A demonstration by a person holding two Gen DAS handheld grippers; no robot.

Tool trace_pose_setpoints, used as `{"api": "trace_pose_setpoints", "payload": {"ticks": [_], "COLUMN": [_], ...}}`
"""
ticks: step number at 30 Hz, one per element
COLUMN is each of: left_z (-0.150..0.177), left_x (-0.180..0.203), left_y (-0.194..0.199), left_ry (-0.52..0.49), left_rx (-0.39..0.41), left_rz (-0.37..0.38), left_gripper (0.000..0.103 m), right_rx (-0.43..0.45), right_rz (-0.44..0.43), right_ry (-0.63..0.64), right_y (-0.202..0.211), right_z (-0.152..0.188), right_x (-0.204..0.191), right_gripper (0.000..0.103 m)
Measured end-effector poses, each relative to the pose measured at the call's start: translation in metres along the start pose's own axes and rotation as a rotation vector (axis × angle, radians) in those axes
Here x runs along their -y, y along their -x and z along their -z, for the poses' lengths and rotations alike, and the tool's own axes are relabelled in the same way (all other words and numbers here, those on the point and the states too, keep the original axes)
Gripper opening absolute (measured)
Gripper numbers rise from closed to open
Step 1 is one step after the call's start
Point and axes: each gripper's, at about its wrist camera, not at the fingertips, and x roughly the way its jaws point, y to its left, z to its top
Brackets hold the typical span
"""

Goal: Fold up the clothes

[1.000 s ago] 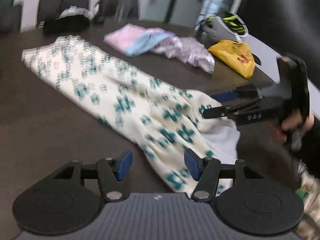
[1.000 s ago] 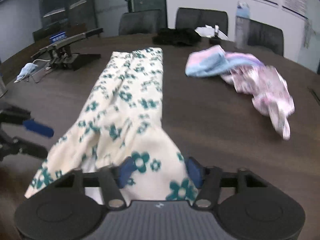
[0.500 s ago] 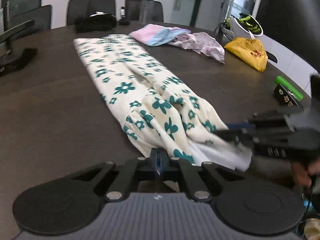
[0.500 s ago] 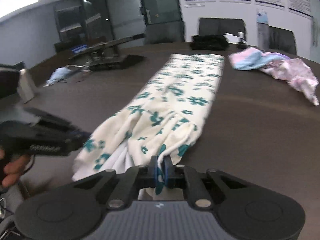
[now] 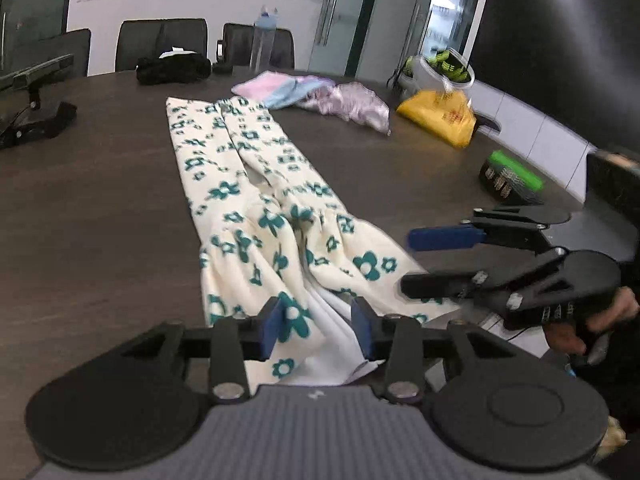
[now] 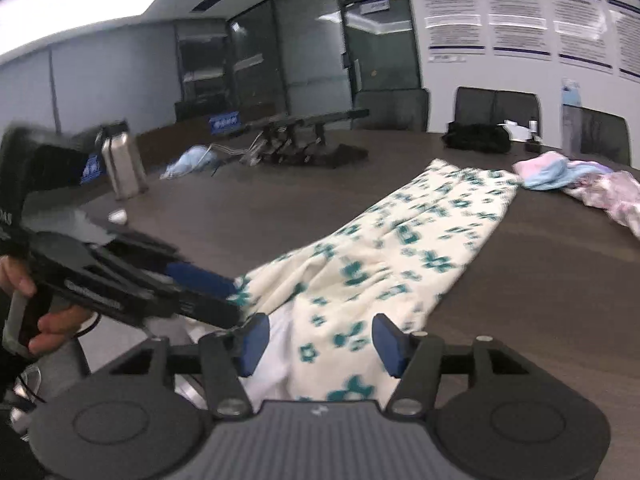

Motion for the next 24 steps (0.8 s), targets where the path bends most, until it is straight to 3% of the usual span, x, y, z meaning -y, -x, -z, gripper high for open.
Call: {"api": "trace_pose_setpoints", "payload": {"ticks": [2,3,4,5,6,8,11,13,15,18,19,20,22,23,24], "left_z": [0.004,0.007,0.009,0.009,0.007,0.002,-0.004,-0.008,-0.006,0.008,0.013,0.014,0.014,0.015,0.013], "left_x": [0.003,0.003,0.003,0.002,-0.004,-0.018,-0.039,-0.046,-0.045,-0.039,-0.037,-0.039,-0.047,-0.051,-0.054], "left_y": [-0.010,-0.012,-0.011,-0.009,-0.005,0.004,0.029,0.028,0.016,-0.007,-0.008,0.003,0.029,0.042,0.054], "left_ry": [-0.009,-0.010,-0.008,0.006,0.054,0.170,0.343,0.405,0.458,0.482,0.461,0.412,0.297,0.240,0.129], "left_rx": [-0.021,-0.018,-0.012,-0.011,0.005,0.045,0.172,0.182,0.143,0.043,0.033,0.053,0.108,0.135,0.146], "left_rz": [-0.076,-0.101,-0.099,-0.090,-0.068,-0.014,0.117,0.175,0.164,0.197,0.215,0.214,0.198,0.190,0.112], "left_gripper": [0.036,0.033,0.027,0.013,0.007,0.006,0.006,0.006,0.006,0.011,0.021,0.032,0.039,0.047,0.048], "right_rx": [-0.026,-0.017,-0.008,0.003,0.013,0.037,0.104,0.122,0.098,0.046,0.030,0.013,0.050,0.089,0.118], "right_rz": [0.054,0.075,0.090,0.087,0.084,0.079,0.063,0.036,0.030,0.038,0.041,0.043,0.017,0.011,0.033], "right_ry": [0.019,0.026,0.023,-0.003,-0.028,-0.081,-0.173,-0.232,-0.259,-0.213,-0.192,-0.171,-0.111,-0.049,0.037], "right_y": [-0.011,-0.013,-0.014,-0.011,-0.008,-0.002,0.016,0.019,0.011,0.001,-0.001,-0.003,0.014,0.030,0.045], "right_z": [0.005,0.008,0.009,0.007,0.005,0.000,-0.009,-0.013,-0.014,-0.005,-0.002,0.002,0.008,0.010,0.012], "right_x": [-0.007,-0.010,-0.011,-0.010,-0.008,-0.004,0.005,0.010,0.010,0.005,0.003,0.002,0.005,0.008,0.010], "right_gripper": [0.021,0.018,0.009,0.005,0.004,0.004,0.004,0.004,0.004,0.013,0.024,0.028,0.033,0.046,0.053]}}
